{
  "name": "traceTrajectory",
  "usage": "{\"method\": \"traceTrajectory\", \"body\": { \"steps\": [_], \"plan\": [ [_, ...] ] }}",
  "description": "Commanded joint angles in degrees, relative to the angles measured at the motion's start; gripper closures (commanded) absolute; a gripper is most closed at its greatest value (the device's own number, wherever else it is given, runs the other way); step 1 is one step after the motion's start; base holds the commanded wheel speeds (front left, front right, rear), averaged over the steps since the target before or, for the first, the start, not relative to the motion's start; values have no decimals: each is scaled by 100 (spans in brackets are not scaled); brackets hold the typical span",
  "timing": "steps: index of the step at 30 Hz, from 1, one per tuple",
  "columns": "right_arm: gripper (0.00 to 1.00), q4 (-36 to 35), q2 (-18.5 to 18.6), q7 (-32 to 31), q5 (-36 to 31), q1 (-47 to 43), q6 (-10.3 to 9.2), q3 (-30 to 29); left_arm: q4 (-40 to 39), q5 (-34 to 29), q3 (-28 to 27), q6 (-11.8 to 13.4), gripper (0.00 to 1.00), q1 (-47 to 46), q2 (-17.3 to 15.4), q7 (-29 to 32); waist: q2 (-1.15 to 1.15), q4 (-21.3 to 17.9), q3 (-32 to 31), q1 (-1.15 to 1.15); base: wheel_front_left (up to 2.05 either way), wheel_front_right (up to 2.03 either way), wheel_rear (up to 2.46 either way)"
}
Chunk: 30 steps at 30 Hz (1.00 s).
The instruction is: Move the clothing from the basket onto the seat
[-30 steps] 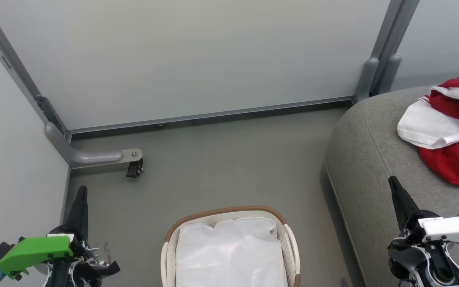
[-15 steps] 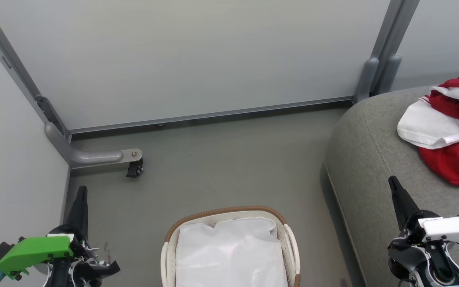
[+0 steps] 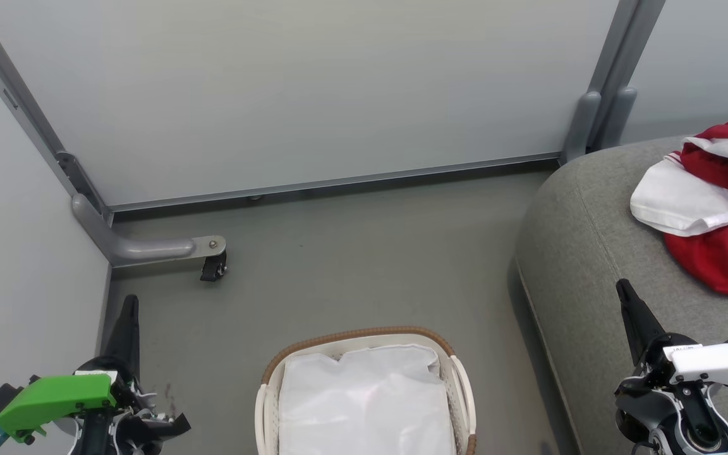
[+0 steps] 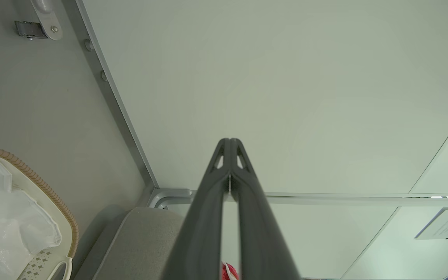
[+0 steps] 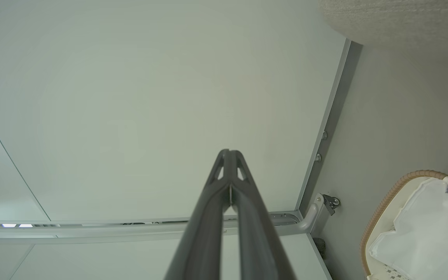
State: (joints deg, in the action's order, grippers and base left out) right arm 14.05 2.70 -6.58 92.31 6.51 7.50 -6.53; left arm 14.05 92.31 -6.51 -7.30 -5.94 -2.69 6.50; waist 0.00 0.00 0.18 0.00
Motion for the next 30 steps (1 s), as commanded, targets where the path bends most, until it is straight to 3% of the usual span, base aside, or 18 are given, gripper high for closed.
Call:
{"method": "traceTrajectory", "body": {
  "steps": [1,30],
  "plan": [
    [100,-18,34,-15,19,-60,-2,-12,-8,19,-12,-35,100,-61,-36,27,0,0,0,0,0,0,0],
    [100,-18,34,-14,19,-60,-2,-11,-8,20,-12,-35,100,-61,-36,27,0,0,0,0,0,0,0]
  ]
}}
